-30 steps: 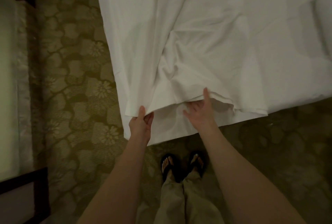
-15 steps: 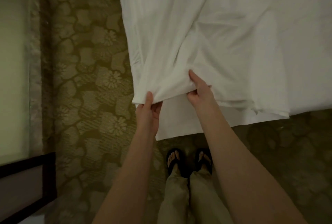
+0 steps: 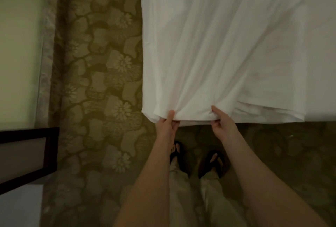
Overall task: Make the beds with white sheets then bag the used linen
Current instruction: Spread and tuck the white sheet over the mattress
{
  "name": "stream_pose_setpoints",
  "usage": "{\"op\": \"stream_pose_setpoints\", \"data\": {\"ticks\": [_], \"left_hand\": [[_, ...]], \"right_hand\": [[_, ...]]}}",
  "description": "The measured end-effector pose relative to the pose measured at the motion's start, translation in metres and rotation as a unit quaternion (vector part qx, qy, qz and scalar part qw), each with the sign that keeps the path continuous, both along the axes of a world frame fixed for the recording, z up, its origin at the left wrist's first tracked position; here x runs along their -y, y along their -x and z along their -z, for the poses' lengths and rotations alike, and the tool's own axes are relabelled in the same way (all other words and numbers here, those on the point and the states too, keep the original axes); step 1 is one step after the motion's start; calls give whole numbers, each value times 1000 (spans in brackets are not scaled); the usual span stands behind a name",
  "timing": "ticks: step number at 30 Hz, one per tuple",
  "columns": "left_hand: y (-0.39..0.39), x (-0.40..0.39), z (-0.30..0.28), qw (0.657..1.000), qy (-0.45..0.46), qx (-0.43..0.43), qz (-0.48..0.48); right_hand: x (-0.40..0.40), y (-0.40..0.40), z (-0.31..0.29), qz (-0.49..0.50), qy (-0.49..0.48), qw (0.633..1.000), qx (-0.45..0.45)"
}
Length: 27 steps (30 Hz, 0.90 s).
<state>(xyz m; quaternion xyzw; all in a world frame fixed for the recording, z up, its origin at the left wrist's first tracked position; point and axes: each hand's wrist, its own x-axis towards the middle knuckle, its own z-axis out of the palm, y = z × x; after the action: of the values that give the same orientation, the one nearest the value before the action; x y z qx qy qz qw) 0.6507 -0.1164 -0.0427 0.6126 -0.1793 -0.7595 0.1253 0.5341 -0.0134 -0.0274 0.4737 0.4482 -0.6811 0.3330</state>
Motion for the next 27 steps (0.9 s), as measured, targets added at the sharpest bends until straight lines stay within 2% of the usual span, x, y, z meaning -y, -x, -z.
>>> {"op": "stream_pose_setpoints", "data": {"ticks": [5,9,13,16,18,21,24,27], "left_hand": [[4,31,0,993,-7,-21,-114],[0,49,-11,994,50,2,-96],[-19,53,-24,987,139,19,-75],[-39,43,-17,982,170,60,-63],[-48,33,-5,980,165,98,-58],[-46,22,13,983,128,110,-72],[-31,12,17,984,91,88,-127],[-20,-5,12,975,60,86,-194]], "right_hand": [[10,-1,1,-25,58,998,14],[19,-2,-7,-84,59,995,2],[4,-2,-5,-79,56,995,-19],[-3,-10,0,-100,56,993,10],[-5,-20,8,-118,18,992,30],[-10,-24,22,-85,-27,995,36],[-16,-16,23,7,52,999,13],[-28,-6,22,47,128,991,-16]]}}
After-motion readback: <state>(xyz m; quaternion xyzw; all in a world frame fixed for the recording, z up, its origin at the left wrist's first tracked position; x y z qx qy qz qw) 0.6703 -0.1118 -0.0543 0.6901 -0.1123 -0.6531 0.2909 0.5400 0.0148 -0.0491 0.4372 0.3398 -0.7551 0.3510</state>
